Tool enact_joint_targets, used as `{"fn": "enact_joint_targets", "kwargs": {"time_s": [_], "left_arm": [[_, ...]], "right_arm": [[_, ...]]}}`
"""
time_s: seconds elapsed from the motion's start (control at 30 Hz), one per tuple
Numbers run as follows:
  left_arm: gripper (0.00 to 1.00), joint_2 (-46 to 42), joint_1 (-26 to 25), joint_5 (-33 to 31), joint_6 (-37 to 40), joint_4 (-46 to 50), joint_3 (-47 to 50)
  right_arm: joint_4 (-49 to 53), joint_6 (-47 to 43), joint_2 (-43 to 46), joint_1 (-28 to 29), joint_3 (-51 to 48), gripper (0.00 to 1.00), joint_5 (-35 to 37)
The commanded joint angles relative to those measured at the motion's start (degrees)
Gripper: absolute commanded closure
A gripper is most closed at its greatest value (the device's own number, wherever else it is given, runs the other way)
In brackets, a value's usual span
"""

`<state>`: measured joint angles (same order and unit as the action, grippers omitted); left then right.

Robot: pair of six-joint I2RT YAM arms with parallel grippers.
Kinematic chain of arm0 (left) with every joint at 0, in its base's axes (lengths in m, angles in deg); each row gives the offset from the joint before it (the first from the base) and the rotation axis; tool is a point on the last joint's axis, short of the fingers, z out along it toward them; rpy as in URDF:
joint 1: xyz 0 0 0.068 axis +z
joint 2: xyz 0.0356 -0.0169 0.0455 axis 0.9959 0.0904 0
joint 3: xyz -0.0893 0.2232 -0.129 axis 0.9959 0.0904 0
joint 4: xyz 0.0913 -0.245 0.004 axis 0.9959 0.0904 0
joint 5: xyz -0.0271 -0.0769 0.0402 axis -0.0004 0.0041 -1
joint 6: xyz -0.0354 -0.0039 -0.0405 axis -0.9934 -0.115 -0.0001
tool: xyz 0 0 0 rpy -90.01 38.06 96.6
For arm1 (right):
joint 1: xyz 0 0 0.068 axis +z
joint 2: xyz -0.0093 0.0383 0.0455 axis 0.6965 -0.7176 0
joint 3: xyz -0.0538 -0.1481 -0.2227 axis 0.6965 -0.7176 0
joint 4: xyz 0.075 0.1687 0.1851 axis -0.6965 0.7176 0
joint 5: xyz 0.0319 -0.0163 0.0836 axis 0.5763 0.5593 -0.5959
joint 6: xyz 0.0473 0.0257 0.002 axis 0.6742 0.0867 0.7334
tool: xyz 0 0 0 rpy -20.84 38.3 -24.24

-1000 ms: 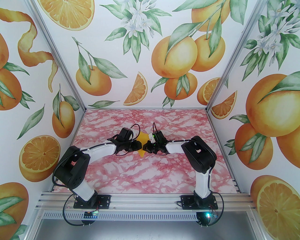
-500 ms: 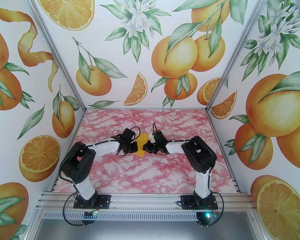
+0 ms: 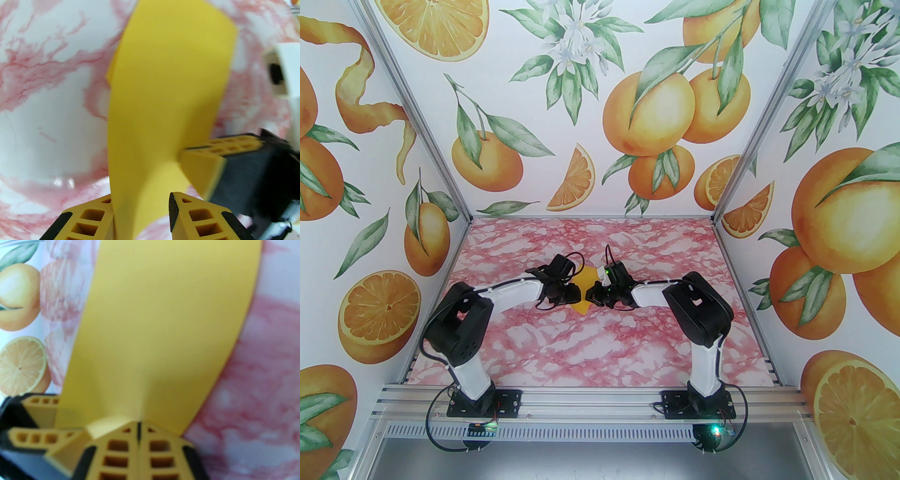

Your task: Fold a paper plane with a square sheet of paper (fold left side to right side)

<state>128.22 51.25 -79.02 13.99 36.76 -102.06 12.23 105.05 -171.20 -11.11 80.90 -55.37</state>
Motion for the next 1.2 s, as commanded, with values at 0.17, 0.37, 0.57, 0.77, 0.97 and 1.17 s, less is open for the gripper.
{"fn": "enact_joint_targets", "kwargs": {"time_s": [0.17,0.37,0.57,0.77,0.97,1.17], "left_arm": [[0.63,-2.7,0.0,6.5,-2.2,-8.0,2.9],[0.63,-0.3,0.1,9.0,-3.5,-12.8,3.5],[0.62,1.1,0.4,9.9,-4.0,-15.2,3.8],[0.67,1.2,0.7,9.7,-5.2,-17.9,5.3],[0.84,1.1,1.2,10.7,-6.5,-21.1,7.2],[0.72,1.0,1.4,11.3,-6.8,-22.4,8.2]], "right_arm": [[3.8,-0.9,-0.8,0.2,-1.5,0.96,1.5],[4.0,-1.0,-0.5,0.2,-1.6,0.96,1.6],[4.0,-1.1,-0.2,0.1,-1.7,0.96,1.5],[3.7,-1.2,0.9,-0.2,-1.7,0.94,1.7],[3.8,-1.5,1.5,-0.8,-1.9,0.93,1.5],[3.9,-1.5,1.2,-0.9,-2.0,0.93,1.5]]}}
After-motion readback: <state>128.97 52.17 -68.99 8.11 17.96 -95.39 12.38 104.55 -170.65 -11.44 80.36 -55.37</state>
